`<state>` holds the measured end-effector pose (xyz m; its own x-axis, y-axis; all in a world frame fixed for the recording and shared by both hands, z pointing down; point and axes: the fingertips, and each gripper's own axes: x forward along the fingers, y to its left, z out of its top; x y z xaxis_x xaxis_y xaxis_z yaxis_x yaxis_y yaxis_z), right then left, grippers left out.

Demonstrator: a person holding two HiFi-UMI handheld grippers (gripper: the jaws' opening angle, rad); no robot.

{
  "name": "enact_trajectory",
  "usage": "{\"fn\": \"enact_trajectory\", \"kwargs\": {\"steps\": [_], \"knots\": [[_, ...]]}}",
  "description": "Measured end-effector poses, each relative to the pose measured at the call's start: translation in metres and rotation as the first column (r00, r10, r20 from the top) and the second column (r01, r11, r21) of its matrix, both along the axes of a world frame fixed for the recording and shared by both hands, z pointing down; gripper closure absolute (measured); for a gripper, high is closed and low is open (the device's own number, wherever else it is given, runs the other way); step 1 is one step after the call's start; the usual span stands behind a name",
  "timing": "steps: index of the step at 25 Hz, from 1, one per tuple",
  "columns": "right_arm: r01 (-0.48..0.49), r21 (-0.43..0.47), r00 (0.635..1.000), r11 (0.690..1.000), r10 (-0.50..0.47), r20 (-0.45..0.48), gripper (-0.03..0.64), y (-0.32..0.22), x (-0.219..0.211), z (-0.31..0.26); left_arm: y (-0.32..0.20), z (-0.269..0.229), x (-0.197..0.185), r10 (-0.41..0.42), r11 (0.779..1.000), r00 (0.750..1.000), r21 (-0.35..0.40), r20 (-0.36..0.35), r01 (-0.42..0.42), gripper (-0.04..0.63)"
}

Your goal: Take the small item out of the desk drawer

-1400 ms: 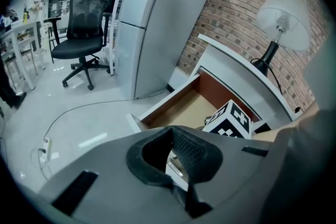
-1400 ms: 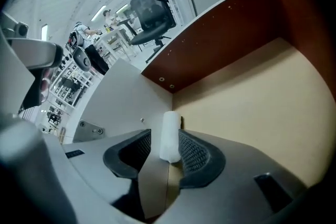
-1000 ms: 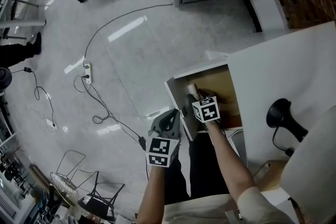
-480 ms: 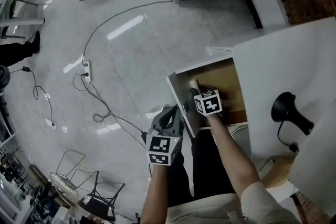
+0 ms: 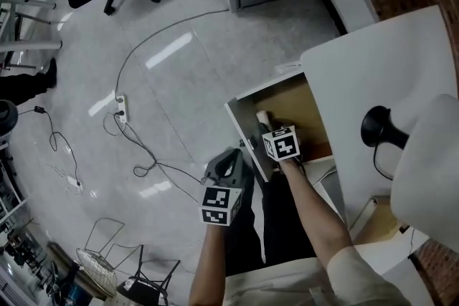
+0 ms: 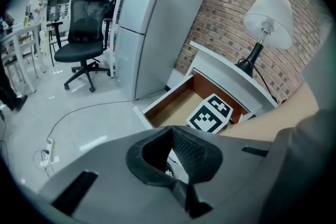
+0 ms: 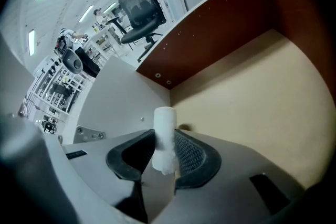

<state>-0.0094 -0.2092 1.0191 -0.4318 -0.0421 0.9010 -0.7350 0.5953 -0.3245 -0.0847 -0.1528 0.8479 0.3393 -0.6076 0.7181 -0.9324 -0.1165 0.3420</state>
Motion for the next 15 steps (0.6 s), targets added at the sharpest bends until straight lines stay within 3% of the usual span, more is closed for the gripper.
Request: {"fn": "enact_trajectory", "kwargs": {"steps": [15], "knots": [[-0.087,0.12,0.996,0.989,0.084,0.031,0.476,0.001,0.021,-0.112,-0.027,-0.08,0.007,0.07,0.992,0.997,0.1,0.013,-0.071,0.578]]}}
